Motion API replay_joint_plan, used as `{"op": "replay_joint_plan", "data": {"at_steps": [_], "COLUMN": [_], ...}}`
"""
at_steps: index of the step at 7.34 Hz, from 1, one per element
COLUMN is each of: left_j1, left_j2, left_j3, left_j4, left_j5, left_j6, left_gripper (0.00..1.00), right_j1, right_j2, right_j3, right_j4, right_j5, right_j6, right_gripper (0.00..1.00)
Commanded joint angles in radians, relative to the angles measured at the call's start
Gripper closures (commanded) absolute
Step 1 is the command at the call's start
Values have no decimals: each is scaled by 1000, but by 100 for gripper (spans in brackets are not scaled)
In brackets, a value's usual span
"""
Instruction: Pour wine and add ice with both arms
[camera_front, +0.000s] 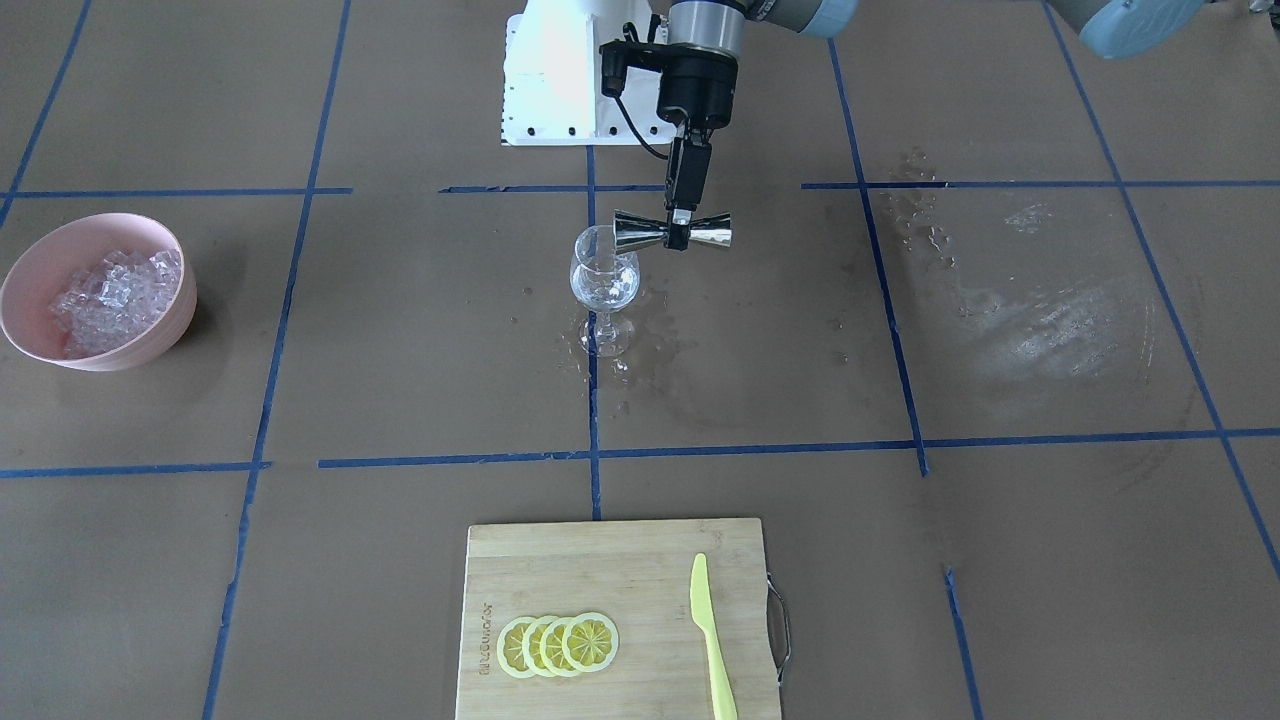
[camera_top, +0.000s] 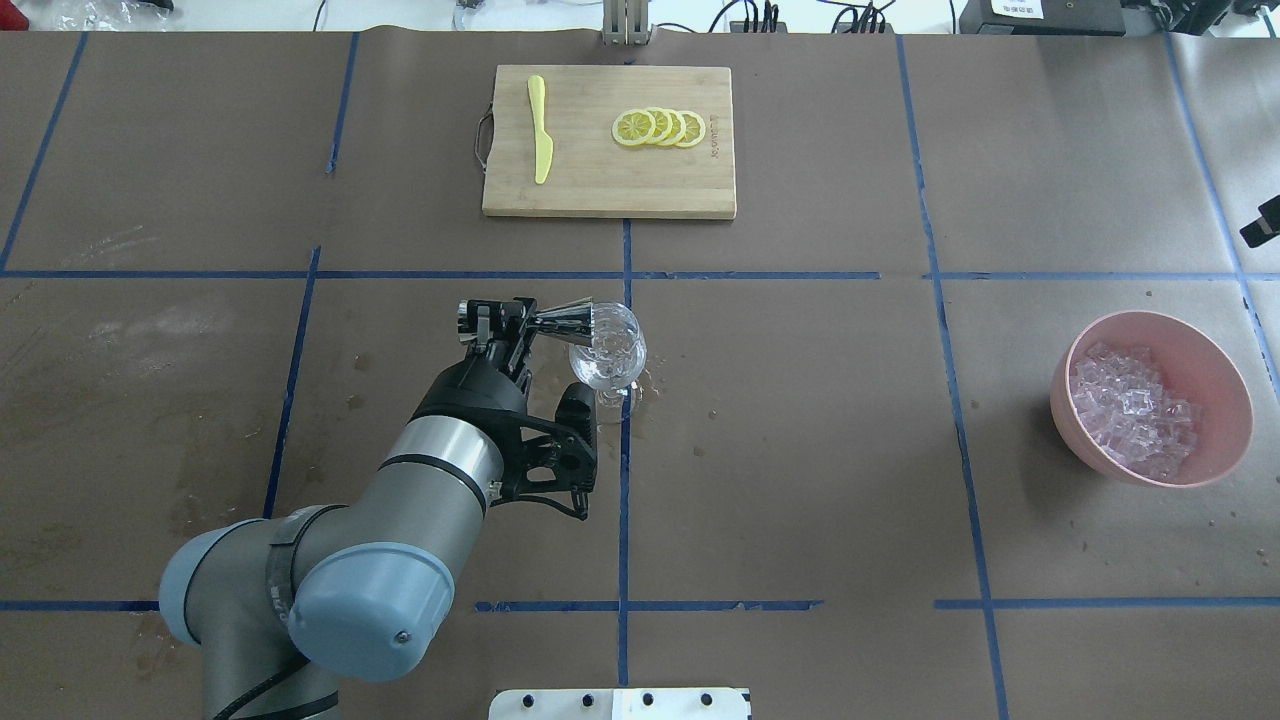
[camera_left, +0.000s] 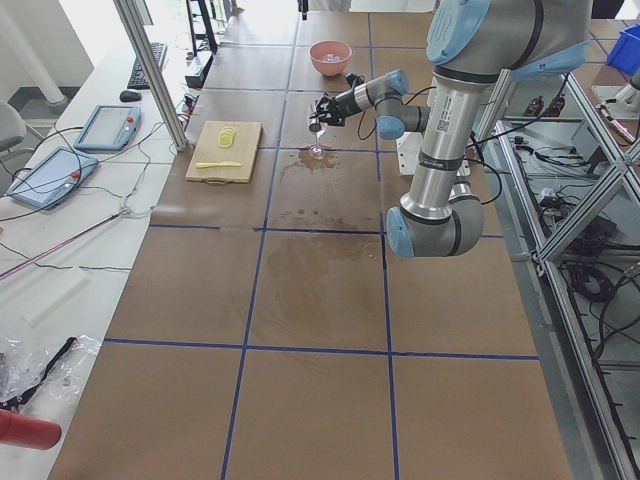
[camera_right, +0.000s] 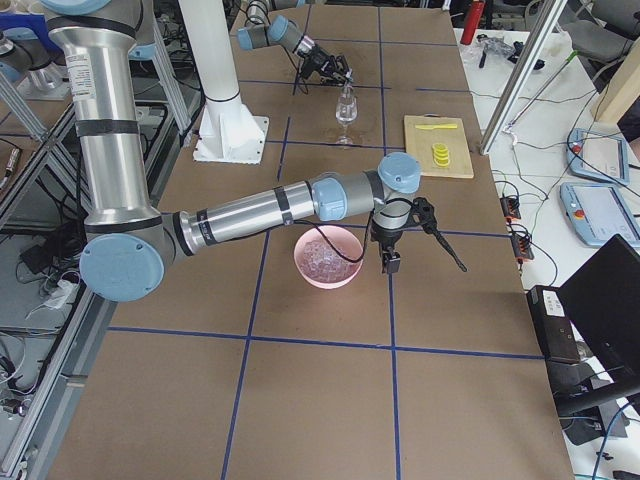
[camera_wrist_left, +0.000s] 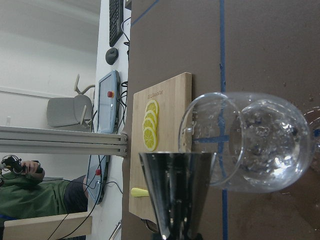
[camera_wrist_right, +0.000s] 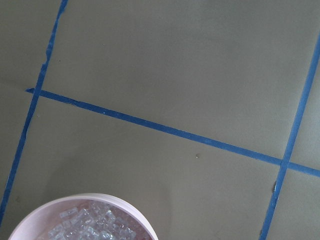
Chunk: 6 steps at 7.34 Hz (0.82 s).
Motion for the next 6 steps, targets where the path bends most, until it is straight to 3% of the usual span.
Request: {"op": "replay_joint_plan", "data": {"at_steps": [1, 4, 6], "left_j1": [-1, -23, -24], "left_j2": [-5, 15, 141], "left_j3": [-19, -13, -10], "left_j4": [-1, -137, -290], "left_j5": [-8, -7, -7], "left_j6": [-18, -304, -606], "left_gripper": [100, 100, 100], "right_j1": [0, -2, -8], "right_j2": [0, 3, 3], "right_j3": [-5, -4, -5], "right_j4": [0, 0, 0], "right_j5": [0, 2, 9], "right_j6": [1, 19, 35], "right_gripper": [0, 0, 0]}}
